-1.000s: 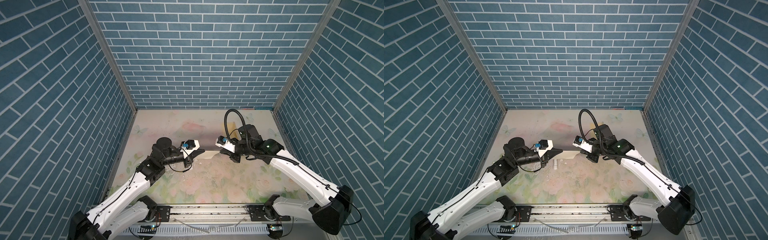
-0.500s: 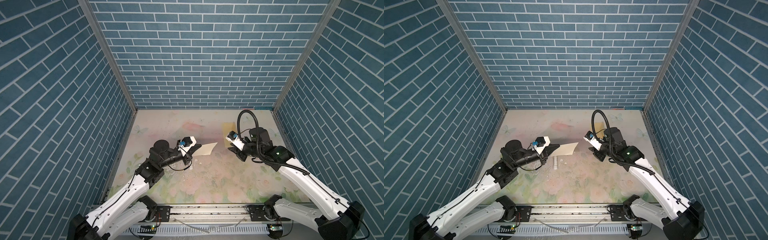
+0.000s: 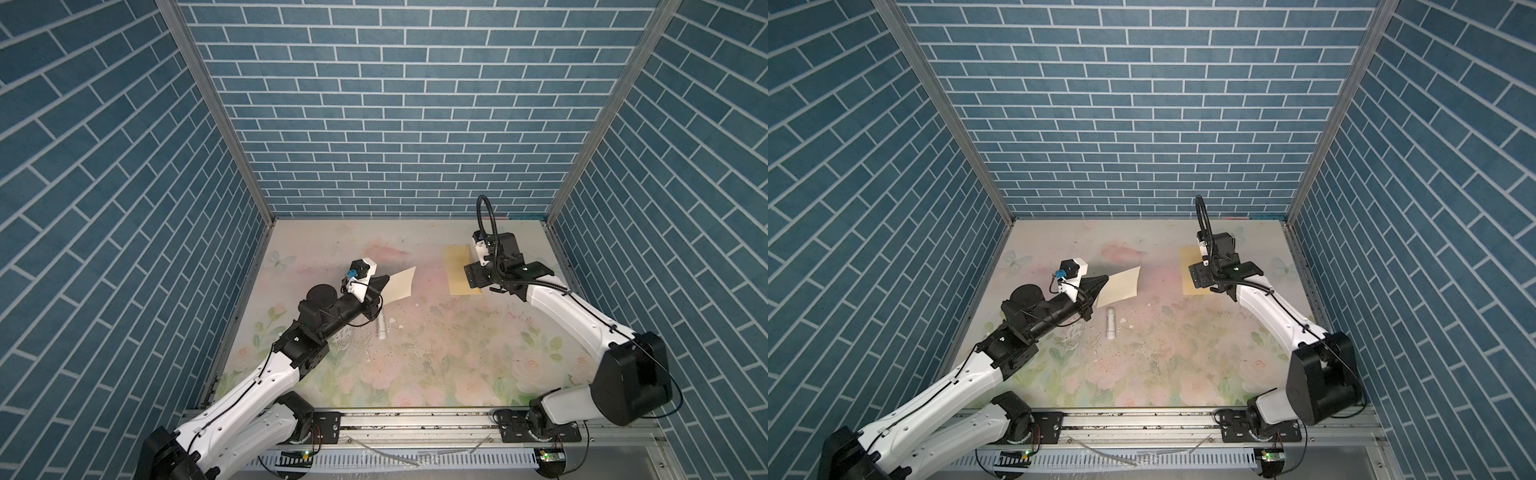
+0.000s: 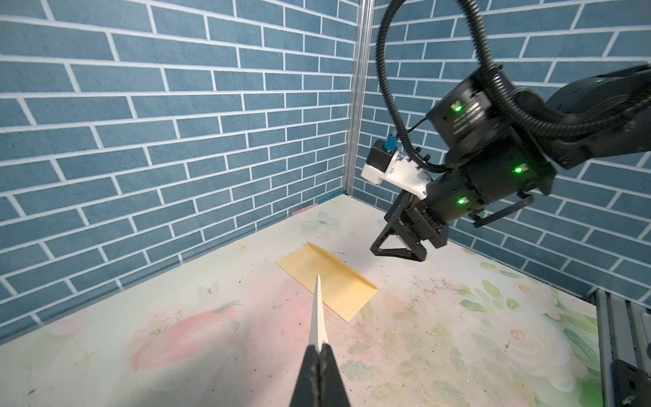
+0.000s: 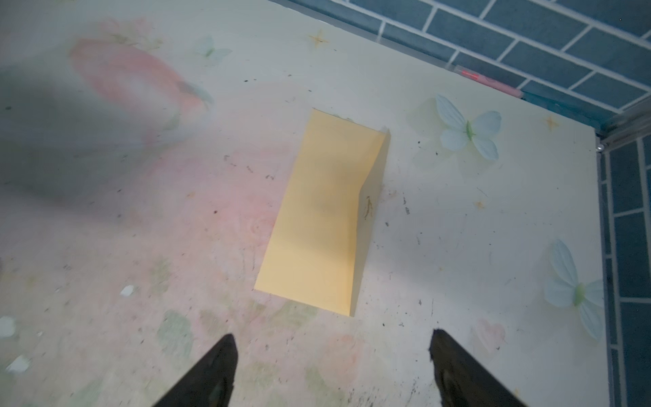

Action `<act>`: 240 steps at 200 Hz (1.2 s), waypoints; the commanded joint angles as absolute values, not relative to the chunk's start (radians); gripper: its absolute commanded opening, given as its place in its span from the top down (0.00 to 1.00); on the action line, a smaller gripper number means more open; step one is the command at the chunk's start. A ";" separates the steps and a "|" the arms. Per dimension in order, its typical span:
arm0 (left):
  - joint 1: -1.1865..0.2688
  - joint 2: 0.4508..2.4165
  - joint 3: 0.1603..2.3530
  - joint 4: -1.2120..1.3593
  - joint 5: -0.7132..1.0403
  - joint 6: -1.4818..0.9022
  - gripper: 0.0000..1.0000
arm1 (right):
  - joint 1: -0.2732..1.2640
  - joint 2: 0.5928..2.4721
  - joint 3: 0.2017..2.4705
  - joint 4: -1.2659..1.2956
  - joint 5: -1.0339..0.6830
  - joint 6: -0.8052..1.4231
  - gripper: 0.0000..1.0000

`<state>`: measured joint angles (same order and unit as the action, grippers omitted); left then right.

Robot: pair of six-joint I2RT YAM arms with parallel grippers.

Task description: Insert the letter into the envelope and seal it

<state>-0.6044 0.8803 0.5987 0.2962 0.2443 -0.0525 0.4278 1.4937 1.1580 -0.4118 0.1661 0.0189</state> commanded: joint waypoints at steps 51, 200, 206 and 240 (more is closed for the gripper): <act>-0.601 0.908 0.568 0.386 0.233 -0.087 1.00 | 0.420 1.845 1.455 -0.479 0.374 0.128 0.25; -0.601 0.983 0.560 0.459 0.258 -0.107 1.00 | 0.425 2.172 1.641 -0.536 0.484 0.167 0.65; -0.601 0.986 0.561 0.460 0.258 -0.109 1.00 | 0.425 2.175 1.642 -0.535 0.487 0.166 0.66; -0.601 0.988 0.558 0.465 0.258 -0.110 1.00 | 0.425 2.186 1.645 -0.534 0.500 0.167 0.78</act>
